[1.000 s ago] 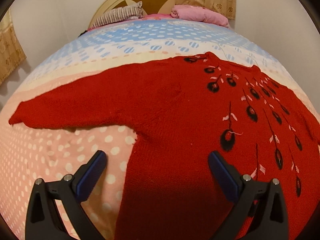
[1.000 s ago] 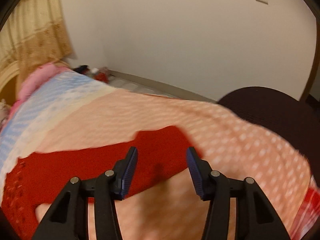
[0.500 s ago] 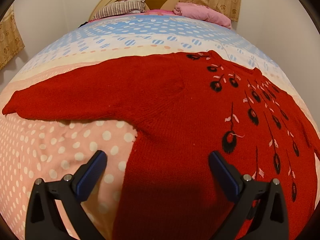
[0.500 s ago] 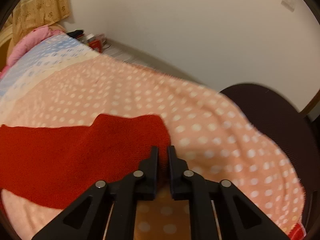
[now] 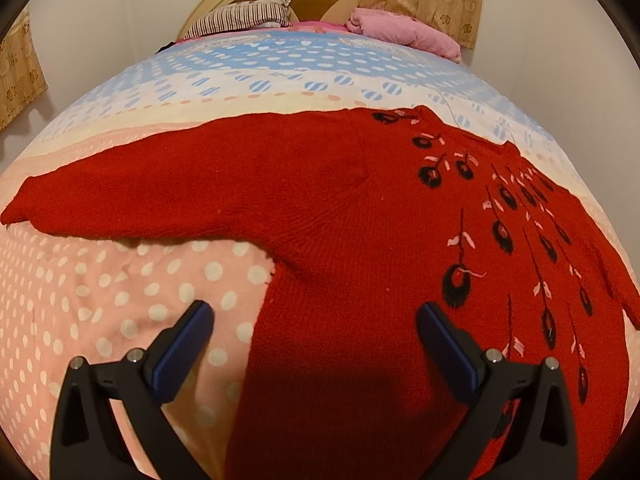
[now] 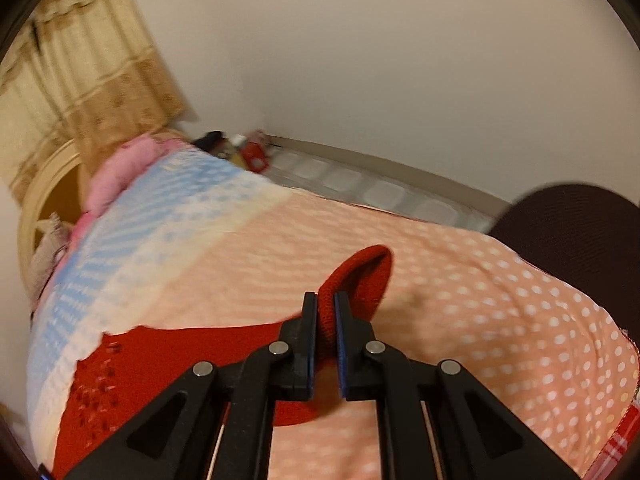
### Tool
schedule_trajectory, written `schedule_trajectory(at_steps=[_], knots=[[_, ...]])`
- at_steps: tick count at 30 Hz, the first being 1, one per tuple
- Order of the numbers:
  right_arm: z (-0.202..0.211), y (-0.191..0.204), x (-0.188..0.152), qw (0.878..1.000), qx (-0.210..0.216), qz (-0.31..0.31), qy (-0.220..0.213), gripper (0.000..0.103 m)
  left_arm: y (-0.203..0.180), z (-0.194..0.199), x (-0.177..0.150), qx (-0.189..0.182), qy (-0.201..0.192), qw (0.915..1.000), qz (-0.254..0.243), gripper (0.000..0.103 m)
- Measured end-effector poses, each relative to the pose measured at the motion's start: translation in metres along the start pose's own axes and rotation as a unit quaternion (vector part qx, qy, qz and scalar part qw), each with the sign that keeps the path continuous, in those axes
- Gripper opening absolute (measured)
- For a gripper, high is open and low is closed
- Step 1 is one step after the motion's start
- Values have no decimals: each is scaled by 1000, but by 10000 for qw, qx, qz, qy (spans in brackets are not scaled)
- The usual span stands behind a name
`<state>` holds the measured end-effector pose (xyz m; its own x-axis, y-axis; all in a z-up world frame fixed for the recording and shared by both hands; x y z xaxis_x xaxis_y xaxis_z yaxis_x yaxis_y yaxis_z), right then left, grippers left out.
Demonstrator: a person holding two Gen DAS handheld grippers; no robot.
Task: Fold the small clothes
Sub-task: 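Carry the held sleeve across the sweater body with the right tool, release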
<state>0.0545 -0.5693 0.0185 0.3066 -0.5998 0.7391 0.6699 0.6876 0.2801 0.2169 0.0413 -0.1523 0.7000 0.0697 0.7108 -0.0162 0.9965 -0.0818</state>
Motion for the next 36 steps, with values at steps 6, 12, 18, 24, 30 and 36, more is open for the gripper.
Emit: schedule_trajectory(at_steps=[6,12,18,24,30,36], knots=[[22,116,-19,9948,752,688,-18,7,1,2,2,-84,-53,9999,95,103],[21,241,-73,9772,1556,1427,220,7,4,3,2,-158,-95,9997,175,103],[21,342,-137,9543,2250,1857,642,7,5,3,4,-250,-145,9991,301,103],[17,418,-196,9311,2823,2057,1054,7,18,8,7,-187,-341,9970,676,103],[14,473,-257,9036,3230,2376,1506,7,37,12,8,-127,-485,9913,1218,103],[6,505,-308,8768,3537,2530,2053,6,38,8,10,-149,-480,9905,1281,103]])
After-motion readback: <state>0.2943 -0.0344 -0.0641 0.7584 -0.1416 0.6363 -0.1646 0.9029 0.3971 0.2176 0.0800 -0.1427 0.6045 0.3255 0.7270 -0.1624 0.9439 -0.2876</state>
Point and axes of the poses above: each gripper's, at about its wrist camera, not at the fingertips, and z roughly against the way its jaws point, y to its left, x to its top, the point moved 8 cm from there along -z, roughly the way its jaws point, and after that the axes turned 8 degrees about -y, right-handed, at the moved point
